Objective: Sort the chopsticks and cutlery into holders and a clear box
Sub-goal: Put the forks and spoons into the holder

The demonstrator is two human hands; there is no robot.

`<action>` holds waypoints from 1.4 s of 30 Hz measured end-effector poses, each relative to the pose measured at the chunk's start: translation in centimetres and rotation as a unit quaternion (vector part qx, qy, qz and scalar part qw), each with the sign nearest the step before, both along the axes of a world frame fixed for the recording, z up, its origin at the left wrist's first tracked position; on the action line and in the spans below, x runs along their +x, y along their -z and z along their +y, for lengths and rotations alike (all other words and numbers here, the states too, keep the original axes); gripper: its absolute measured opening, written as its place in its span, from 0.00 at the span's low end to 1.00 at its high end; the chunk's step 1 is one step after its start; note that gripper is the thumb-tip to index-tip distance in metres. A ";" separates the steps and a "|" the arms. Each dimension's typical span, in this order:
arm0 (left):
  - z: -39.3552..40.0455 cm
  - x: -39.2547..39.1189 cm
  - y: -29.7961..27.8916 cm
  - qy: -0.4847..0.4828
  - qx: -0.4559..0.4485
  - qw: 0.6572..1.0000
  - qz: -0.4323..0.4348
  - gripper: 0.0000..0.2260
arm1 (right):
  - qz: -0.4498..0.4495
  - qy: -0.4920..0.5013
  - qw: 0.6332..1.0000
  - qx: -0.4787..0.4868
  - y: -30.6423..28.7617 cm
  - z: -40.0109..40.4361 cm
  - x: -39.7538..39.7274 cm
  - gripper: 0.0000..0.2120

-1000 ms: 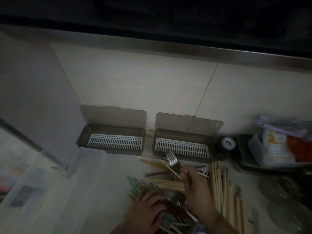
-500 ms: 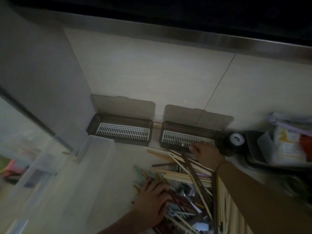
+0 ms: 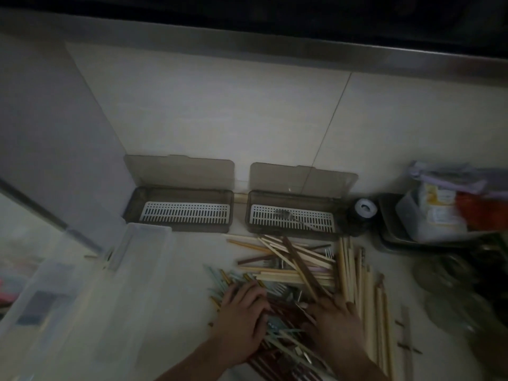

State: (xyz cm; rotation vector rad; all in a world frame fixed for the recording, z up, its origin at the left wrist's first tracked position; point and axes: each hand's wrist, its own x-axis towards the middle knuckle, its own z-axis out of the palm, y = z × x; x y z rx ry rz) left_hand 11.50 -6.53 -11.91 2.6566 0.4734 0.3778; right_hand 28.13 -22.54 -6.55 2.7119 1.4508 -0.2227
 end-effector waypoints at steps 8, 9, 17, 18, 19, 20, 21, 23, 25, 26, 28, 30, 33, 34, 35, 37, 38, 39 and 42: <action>0.1 0.0 -0.4 0.015 0.005 0.999 0.045 0.16 | 0.009 0.031 0.999 0.044 0.2 0.0 -0.8 0.10; 0.1 -0.1 -0.4 0.013 0.000 0.999 0.049 0.17 | 0.013 0.038 0.998 0.043 0.3 -0.1 -0.9 0.10; 0.1 -0.4 -0.1 0.007 -0.011 1.000 0.024 0.14 | 0.093 0.053 0.983 0.150 -0.2 0.6 -1.1 0.07; 0.1 -0.4 0.0 0.007 -0.009 1.000 0.025 0.14 | 0.126 0.050 0.975 0.174 -0.4 1.0 -1.1 0.06; 0.1 -0.4 0.0 0.008 -0.007 1.000 0.027 0.15 | 0.169 0.051 0.964 0.199 -0.7 1.5 -1.2 0.04; 0.1 -0.4 0.0 0.008 -0.004 0.999 0.031 0.15 | 0.220 0.052 0.948 0.224 -1.2 2.0 -1.2 0.04; 0.1 -0.4 -0.1 0.008 -0.002 0.999 0.035 0.15 | 0.272 0.056 0.929 0.243 -1.8 2.5 -1.2 0.05; 0.1 -0.4 -0.2 0.007 -0.002 0.999 0.038 0.15 | 0.333 0.064 0.898 0.280 -3.4 3.6 -0.8 0.06; 0.1 -0.3 -0.3 0.007 -0.006 0.999 0.040 0.15 | 0.325 0.094 0.891 0.304 -4.5 4.6 0.5 0.06; 0.2 -0.3 -0.3 0.008 -0.006 0.999 0.044 0.16 | 0.292 0.113 0.901 0.299 -4.7 5.0 1.6 0.08; 0.3 -0.4 -0.2 0.008 -0.011 0.999 0.052 0.16 | 0.192 0.129 0.935 0.270 -5.2 6.0 4.1 0.15; 0.3 -0.4 0.0 0.008 -0.013 0.998 0.057 0.16 | 0.140 0.136 0.944 0.268 -5.0 7.2 7.1 0.12; 0.3 -0.5 0.2 0.010 -0.009 0.998 0.055 0.16 | 0.116 0.113 0.968 0.193 -4.0 9.1 11.6 0.11; 0.3 -0.5 0.1 0.011 -0.009 0.998 0.055 0.17 | 0.106 0.106 0.975 0.163 -3.8 9.7 12.7 0.11; 0.3 -0.5 0.0 0.013 -0.010 0.998 0.059 0.17 | 0.097 0.105 0.979 0.145 -3.7 10.4 13.5 0.11; 0.4 -0.4 -0.2 0.014 -0.013 0.998 0.066 0.17 | 0.091 0.103 0.982 0.131 -3.3 11.7 14.3 0.12; 0.4 -0.4 -0.3 0.013 -0.014 0.997 0.069 0.17 | 0.093 0.098 0.983 0.121 -3.1 12.3 14.4 0.12; 0.4 -0.3 -0.3 0.013 -0.014 0.997 0.070 0.17 | 0.098 0.092 0.985 0.107 -2.7 12.8 14.6 0.12; 0.3 -0.3 0.0 0.009 -0.009 0.997 0.074 0.17 | 0.151 0.069 0.983 0.082 -1.3 13.9 14.8 0.09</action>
